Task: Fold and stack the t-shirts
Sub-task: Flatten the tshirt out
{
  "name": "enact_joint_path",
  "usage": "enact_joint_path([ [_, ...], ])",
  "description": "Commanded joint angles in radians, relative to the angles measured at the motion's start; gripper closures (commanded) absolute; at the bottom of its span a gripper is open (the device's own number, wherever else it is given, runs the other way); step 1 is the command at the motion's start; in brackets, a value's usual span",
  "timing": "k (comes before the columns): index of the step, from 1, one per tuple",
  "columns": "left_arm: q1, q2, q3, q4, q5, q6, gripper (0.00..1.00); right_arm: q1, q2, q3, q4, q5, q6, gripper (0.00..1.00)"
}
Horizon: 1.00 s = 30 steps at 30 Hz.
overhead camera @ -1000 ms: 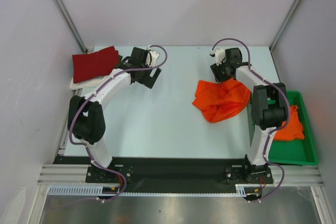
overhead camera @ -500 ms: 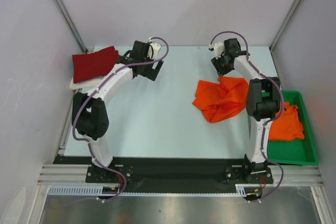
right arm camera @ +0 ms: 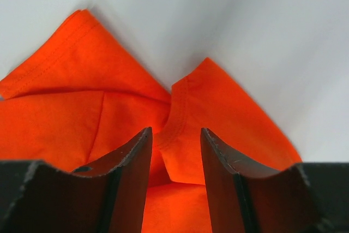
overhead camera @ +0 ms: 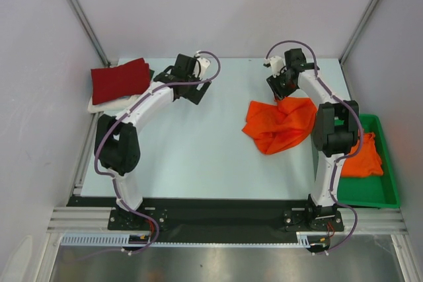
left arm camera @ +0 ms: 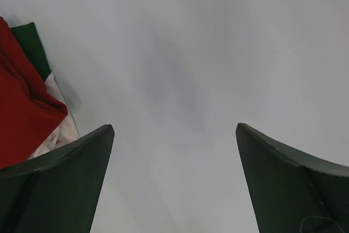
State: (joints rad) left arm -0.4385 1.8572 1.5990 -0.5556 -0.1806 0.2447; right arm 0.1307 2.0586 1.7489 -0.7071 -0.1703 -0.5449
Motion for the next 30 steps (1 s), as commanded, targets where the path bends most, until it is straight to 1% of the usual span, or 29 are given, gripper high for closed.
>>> enact_joint_path([
  [1,-0.028,-0.010,0.015,0.033,-0.033,0.027,0.00,0.007,0.005,0.000,-0.046,-0.018,-0.033,0.53],
  [7,-0.048,-0.020,-0.007,0.039,-0.031,0.019,0.00,0.009,0.040,0.004,-0.052,0.038,-0.043,0.53],
  [14,-0.048,-0.012,0.018,0.040,-0.034,0.015,0.00,0.018,0.089,0.037,-0.068,0.117,-0.023,0.54],
  [16,-0.051,-0.007,0.021,0.040,-0.036,0.013,0.00,0.020,0.086,0.035,-0.049,0.137,-0.020,0.58],
  [17,-0.054,-0.007,0.019,0.039,-0.037,0.015,0.00,0.020,0.086,0.038,-0.045,0.140,-0.023,0.67],
  [19,-0.055,-0.007,0.018,0.039,-0.036,0.011,0.00,0.021,0.068,0.047,-0.031,0.146,-0.026,0.77],
  [20,-0.054,-0.009,0.015,0.039,-0.036,0.010,0.00,0.026,0.055,0.052,-0.023,0.149,-0.027,0.89],
  [22,-0.055,-0.013,0.012,0.042,-0.042,0.008,0.00,0.038,0.019,0.069,-0.003,0.153,-0.043,1.00],
  [25,-0.055,-0.032,0.001,0.059,-0.068,0.010,0.00,0.063,-0.032,0.130,0.018,0.144,-0.079,1.00],
  [30,-0.052,-0.075,-0.001,0.083,-0.125,0.019,0.00,0.156,-0.121,0.251,0.072,0.098,-0.138,1.00],
])
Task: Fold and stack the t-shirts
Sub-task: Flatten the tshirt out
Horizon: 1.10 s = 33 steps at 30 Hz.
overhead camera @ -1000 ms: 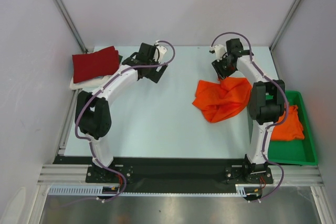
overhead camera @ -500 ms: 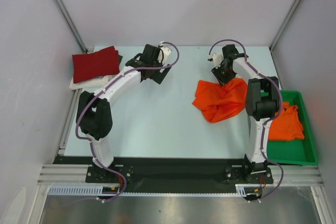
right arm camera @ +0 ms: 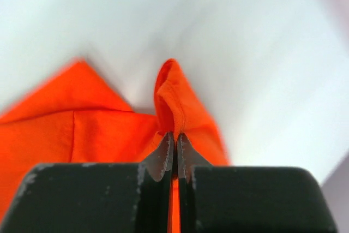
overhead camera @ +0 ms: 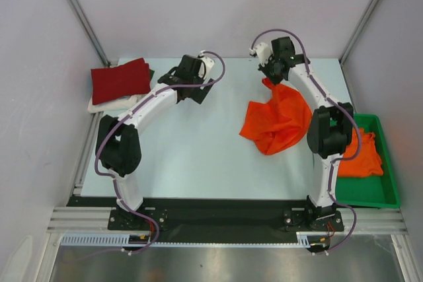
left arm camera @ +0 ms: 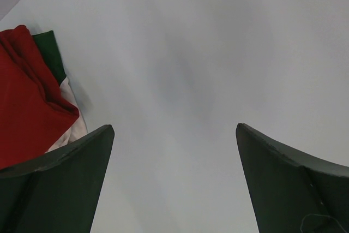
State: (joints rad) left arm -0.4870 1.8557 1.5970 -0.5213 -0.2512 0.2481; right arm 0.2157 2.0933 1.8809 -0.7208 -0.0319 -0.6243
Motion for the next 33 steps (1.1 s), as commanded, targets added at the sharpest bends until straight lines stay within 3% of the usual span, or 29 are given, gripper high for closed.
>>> enact_joint_path([
  [1,-0.002,-0.081,0.000,0.055,-0.071,0.020,0.00,0.088,-0.171,0.133,0.098,-0.048,-0.069,1.00],
  [6,0.001,-0.113,-0.035,0.105,-0.149,0.026,0.00,0.226,-0.289,0.184,0.245,-0.060,-0.110,1.00],
  [11,-0.002,-0.122,-0.012,0.122,-0.215,0.031,0.00,0.258,-0.393,0.244,0.411,-0.059,-0.071,1.00],
  [18,-0.007,-0.121,0.014,0.150,-0.257,0.046,0.00,0.122,-0.527,0.201,0.388,-0.092,0.057,1.00],
  [20,-0.010,-0.113,0.009,0.144,-0.252,0.049,0.00,0.059,-0.564,0.090,0.370,-0.079,0.045,1.00],
  [23,-0.015,-0.095,0.001,0.119,-0.212,0.039,0.00,-0.038,-0.634,-0.128,0.420,-0.079,0.021,1.00],
  [27,-0.038,-0.050,0.011,0.058,-0.113,0.017,0.03,-0.099,-0.607,-0.288,0.438,-0.103,0.060,1.00],
  [31,-0.096,-0.059,-0.009,-0.015,0.126,0.057,0.05,-0.143,-0.508,-0.344,0.439,-0.112,0.069,1.00],
  [33,-0.166,-0.059,-0.044,-0.010,0.136,0.089,0.04,-0.160,-0.486,-0.350,0.442,-0.125,0.083,1.00],
])
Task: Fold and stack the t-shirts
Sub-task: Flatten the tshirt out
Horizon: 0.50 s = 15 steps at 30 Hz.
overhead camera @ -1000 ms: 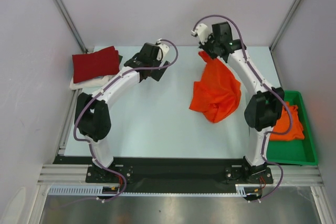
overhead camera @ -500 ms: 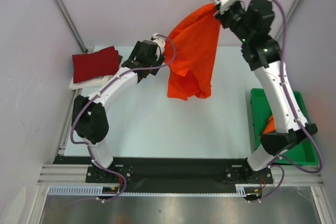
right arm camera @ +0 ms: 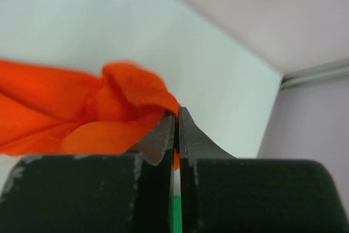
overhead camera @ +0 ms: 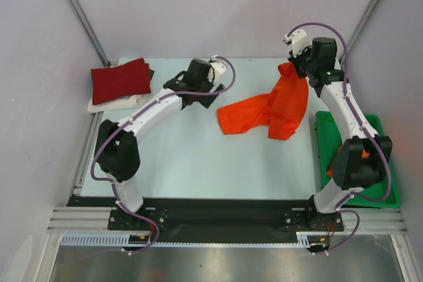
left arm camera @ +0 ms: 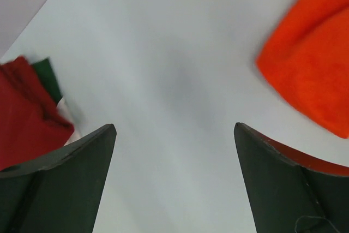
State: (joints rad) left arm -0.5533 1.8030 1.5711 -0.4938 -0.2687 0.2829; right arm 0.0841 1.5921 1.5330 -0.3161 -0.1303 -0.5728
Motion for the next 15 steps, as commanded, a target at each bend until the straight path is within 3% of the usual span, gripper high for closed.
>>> enact_joint_path([
  [1,-0.123,-0.001,-0.058,-0.020,0.158,0.083,0.05,-0.033,0.028,0.001,0.031,-0.028,0.037,1.00],
  [6,-0.256,0.064,-0.151,0.086,0.105,0.222,0.00,-0.047,0.060,-0.007,0.025,-0.037,0.070,1.00],
  [11,-0.269,0.192,-0.086,0.026,0.141,0.205,0.18,-0.058,0.075,-0.007,0.015,-0.052,0.088,1.00],
  [15,-0.270,0.245,-0.068,0.038,0.114,0.191,0.20,-0.066,0.077,-0.013,0.008,-0.074,0.091,1.00],
])
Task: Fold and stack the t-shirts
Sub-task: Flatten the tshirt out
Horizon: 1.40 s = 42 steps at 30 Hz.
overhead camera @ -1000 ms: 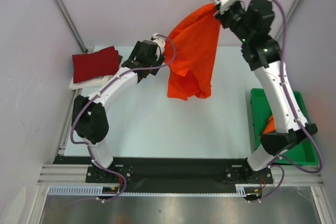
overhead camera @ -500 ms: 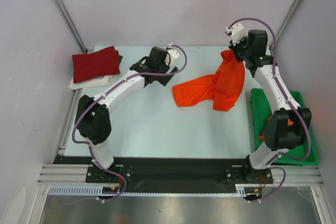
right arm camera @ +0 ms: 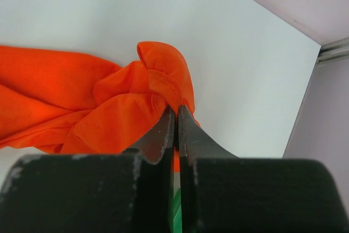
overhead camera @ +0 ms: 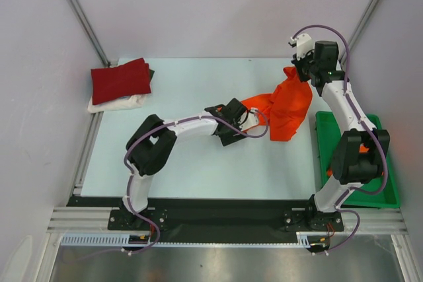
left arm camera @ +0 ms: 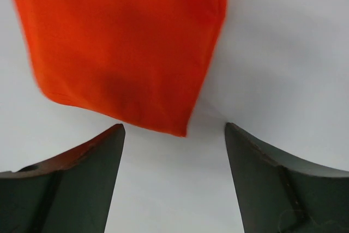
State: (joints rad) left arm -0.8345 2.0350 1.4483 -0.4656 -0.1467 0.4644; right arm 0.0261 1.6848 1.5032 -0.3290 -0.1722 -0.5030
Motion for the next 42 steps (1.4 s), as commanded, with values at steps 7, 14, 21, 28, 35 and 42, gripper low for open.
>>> enact_joint_path([
  [7,0.009,0.068,0.098,0.033,-0.051,0.005,0.23,-0.012,-0.016,0.020,0.027,-0.047,0.050,1.00],
  [14,0.015,0.061,0.103,0.009,-0.059,0.008,0.48,-0.011,0.010,0.051,0.027,-0.044,0.067,1.00],
  [21,0.043,-0.146,0.034,-0.021,-0.160,0.085,0.76,-0.014,-0.035,0.072,0.018,-0.058,0.069,1.00],
  [28,0.049,-0.474,-0.051,-0.209,-0.116,0.168,0.69,-0.045,-0.267,-0.023,-0.215,-0.330,0.057,1.00],
  [35,0.048,-0.630,-0.040,-0.366,-0.087,0.174,0.69,-0.029,-0.563,-0.216,-0.199,-0.412,0.084,1.00],
  [42,0.043,-0.472,-0.163,-0.129,-0.021,0.154,0.34,-0.034,-0.354,-0.144,-0.163,-0.391,0.181,1.00],
])
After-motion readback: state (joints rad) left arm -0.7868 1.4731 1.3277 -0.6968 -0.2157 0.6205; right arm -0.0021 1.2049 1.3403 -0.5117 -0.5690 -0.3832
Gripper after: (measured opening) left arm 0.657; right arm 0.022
